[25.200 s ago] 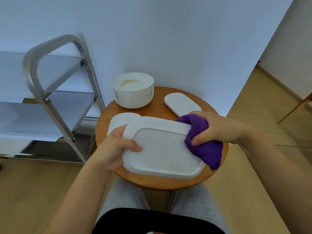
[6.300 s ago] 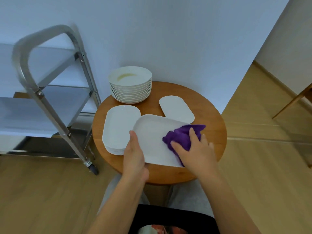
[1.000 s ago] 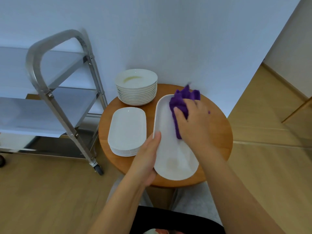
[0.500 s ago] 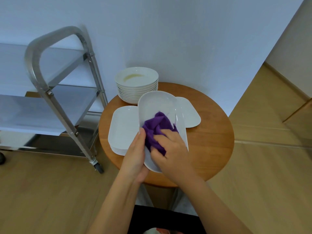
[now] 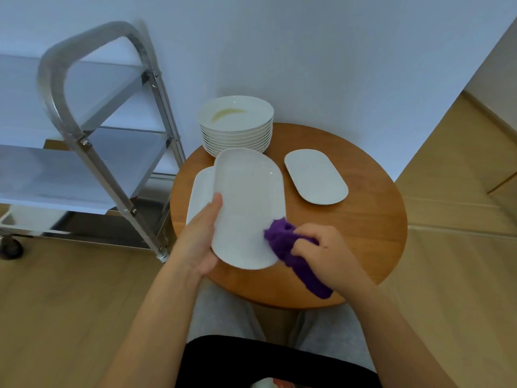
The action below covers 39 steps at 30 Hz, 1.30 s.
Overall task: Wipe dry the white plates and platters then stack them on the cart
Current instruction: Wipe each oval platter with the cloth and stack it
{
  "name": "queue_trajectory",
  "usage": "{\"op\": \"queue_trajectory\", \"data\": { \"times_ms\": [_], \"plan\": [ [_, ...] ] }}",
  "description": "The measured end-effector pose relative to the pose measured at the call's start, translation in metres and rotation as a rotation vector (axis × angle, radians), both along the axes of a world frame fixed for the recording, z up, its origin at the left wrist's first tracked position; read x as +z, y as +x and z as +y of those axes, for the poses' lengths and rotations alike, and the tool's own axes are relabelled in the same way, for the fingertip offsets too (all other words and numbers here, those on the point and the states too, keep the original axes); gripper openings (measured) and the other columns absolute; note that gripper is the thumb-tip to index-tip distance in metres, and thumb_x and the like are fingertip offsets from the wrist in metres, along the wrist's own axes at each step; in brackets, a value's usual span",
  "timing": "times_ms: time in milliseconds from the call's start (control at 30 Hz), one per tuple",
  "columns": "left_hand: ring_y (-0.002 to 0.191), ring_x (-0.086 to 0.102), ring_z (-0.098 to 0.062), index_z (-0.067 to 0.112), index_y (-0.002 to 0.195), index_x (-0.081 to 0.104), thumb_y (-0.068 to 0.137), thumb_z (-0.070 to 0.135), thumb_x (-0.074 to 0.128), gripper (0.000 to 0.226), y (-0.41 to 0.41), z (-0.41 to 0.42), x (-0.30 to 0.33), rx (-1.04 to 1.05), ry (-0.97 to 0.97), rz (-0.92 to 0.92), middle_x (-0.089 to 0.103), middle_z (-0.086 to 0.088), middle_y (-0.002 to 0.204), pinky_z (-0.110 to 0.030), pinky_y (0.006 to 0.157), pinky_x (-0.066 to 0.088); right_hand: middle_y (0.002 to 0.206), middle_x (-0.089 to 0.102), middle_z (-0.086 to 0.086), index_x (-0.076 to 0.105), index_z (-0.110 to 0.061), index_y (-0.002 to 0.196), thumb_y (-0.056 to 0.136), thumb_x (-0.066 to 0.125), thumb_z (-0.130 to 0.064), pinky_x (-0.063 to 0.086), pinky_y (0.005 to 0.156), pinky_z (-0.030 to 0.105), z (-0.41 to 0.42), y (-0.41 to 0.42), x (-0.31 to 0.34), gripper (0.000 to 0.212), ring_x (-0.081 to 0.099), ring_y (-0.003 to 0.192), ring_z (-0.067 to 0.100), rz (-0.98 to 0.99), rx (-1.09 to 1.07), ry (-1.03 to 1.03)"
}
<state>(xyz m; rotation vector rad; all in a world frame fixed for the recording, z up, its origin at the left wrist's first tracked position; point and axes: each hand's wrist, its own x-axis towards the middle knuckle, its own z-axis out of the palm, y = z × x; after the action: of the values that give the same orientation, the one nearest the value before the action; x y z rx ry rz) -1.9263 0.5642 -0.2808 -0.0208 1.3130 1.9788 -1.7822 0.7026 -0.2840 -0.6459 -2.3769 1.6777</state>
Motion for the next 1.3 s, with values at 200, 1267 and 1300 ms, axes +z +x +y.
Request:
{"op": "queue_trajectory", "data": {
  "times_ms": [200, 1267, 1300],
  "plan": [
    [0.098, 0.065, -0.027, 0.020, 0.125, 0.053, 0.094, 0.037, 0.049, 0.036, -0.050, -0.013, -0.008, 0.057, -0.219, 0.038, 0.068, -0.005, 0.111, -0.043, 0.075, 0.056, 0.065, 0.067, -0.003, 0.066, -0.023, 0.082, 0.086, 0.057, -0.008, 0.048, 0.049, 0.026, 0.003, -0.019, -0.015, 0.018, 0.063, 0.060, 0.014, 0.113, -0.443, -0.212],
    [0.078, 0.052, 0.001, 0.022, 0.116, 0.061, 0.091, 0.034, 0.057, 0.029, 0.014, 0.064, -0.032, -0.107, -0.776, 1.110, 0.060, 0.013, 0.095, -0.006, 0.071, 0.031, 0.064, 0.065, -0.003, 0.065, -0.024, 0.077, 0.089, 0.056, -0.012, 0.047, 0.051, 0.028, 0.016, -0.032, -0.040, 0.019, 0.059, 0.057, 0.012, 0.079, -0.565, -0.322],
    [0.072, 0.050, 0.005, 0.023, 0.114, 0.062, 0.092, 0.035, 0.055, 0.026, 0.020, 0.073, -0.038, -0.165, -0.749, 1.047, 0.056, 0.019, 0.086, -0.005, 0.064, 0.032, 0.063, 0.064, -0.002, 0.065, -0.023, 0.075, 0.089, 0.055, -0.012, 0.045, 0.052, 0.031, 0.021, -0.030, -0.041, 0.021, 0.057, 0.057, 0.013, 0.081, -0.602, -0.337]
  ]
}}
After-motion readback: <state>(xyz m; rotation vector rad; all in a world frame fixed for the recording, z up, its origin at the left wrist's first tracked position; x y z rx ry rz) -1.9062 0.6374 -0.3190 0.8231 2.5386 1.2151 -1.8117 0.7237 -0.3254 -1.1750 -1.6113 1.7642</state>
